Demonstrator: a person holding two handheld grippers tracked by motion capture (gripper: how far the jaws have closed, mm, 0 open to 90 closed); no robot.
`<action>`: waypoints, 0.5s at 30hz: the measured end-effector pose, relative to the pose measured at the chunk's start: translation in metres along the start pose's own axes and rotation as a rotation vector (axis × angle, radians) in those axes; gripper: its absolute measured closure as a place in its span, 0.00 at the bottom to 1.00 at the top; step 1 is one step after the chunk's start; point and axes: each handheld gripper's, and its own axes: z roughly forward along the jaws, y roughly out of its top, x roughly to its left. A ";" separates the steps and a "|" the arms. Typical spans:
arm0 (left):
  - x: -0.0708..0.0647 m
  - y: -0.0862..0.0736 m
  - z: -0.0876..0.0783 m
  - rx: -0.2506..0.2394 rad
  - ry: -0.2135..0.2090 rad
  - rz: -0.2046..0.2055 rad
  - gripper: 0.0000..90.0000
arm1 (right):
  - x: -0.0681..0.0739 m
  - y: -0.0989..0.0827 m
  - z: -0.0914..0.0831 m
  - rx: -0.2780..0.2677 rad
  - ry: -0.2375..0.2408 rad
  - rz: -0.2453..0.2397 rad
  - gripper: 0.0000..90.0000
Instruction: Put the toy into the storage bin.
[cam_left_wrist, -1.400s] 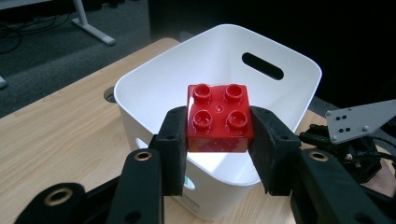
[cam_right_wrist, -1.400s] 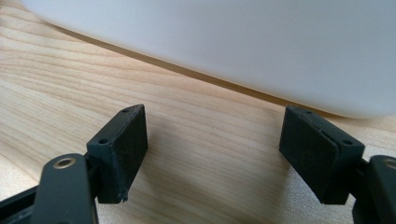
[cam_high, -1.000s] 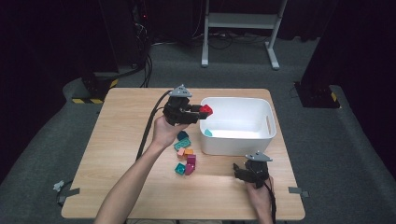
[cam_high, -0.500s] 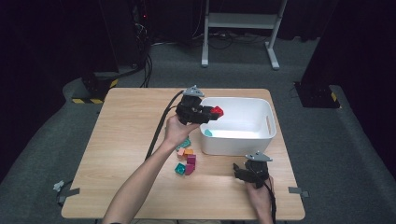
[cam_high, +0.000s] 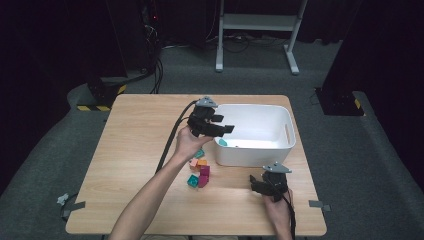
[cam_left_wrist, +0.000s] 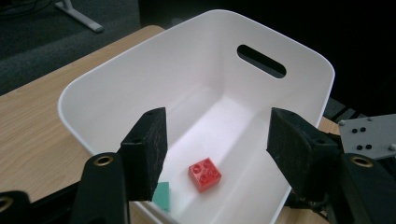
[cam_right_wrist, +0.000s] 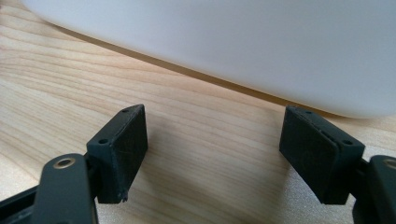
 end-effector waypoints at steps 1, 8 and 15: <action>0.001 -0.001 -0.003 -0.004 0.005 -0.004 0.41 | 0.000 0.000 0.000 0.000 0.000 0.000 0.26; 0.007 -0.012 -0.023 -0.030 0.043 -0.016 0.38 | 0.000 0.000 0.000 0.000 0.000 0.000 0.26; 0.013 -0.025 -0.043 -0.063 0.061 -0.038 0.36 | 0.000 0.000 0.000 0.000 0.000 0.001 0.26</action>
